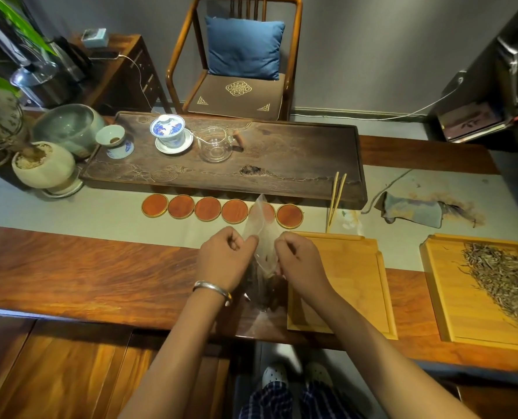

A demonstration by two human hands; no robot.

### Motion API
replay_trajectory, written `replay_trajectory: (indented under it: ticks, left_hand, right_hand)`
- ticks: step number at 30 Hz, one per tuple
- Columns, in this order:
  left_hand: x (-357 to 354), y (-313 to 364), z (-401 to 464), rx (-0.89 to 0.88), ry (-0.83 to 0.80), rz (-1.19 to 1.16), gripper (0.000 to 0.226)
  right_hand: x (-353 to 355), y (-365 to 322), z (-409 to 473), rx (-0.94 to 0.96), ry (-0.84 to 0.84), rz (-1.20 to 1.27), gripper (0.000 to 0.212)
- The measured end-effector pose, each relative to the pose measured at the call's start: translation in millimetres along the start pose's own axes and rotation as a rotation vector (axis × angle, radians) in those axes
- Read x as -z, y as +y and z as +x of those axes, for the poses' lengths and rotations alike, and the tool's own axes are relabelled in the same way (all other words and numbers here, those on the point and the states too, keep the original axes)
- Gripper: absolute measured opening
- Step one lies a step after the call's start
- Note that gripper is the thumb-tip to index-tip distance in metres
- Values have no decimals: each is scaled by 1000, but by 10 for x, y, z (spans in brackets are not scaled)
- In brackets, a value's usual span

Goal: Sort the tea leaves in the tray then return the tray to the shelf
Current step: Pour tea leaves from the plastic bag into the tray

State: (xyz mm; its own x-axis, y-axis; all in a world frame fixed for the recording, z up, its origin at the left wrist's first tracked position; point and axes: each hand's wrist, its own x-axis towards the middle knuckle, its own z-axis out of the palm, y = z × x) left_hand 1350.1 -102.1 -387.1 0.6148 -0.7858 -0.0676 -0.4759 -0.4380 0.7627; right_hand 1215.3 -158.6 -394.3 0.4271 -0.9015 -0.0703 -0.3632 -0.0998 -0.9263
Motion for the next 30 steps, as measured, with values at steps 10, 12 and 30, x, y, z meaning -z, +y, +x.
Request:
replay_trajectory:
  ticks: [10,12,30]
  left_hand:
    - [-58,149,52,-194,-102,131,13]
    - [-68,151,36,-239,-137,139,13]
    - [151,-105,75,-55,18,-59,39]
  right_hand:
    - [100,-20,73,-107,-106,-226,23]
    - [128,-44,153,-91,-83,-295,17]
    - [403,-56,320,-39,29,-385,33]
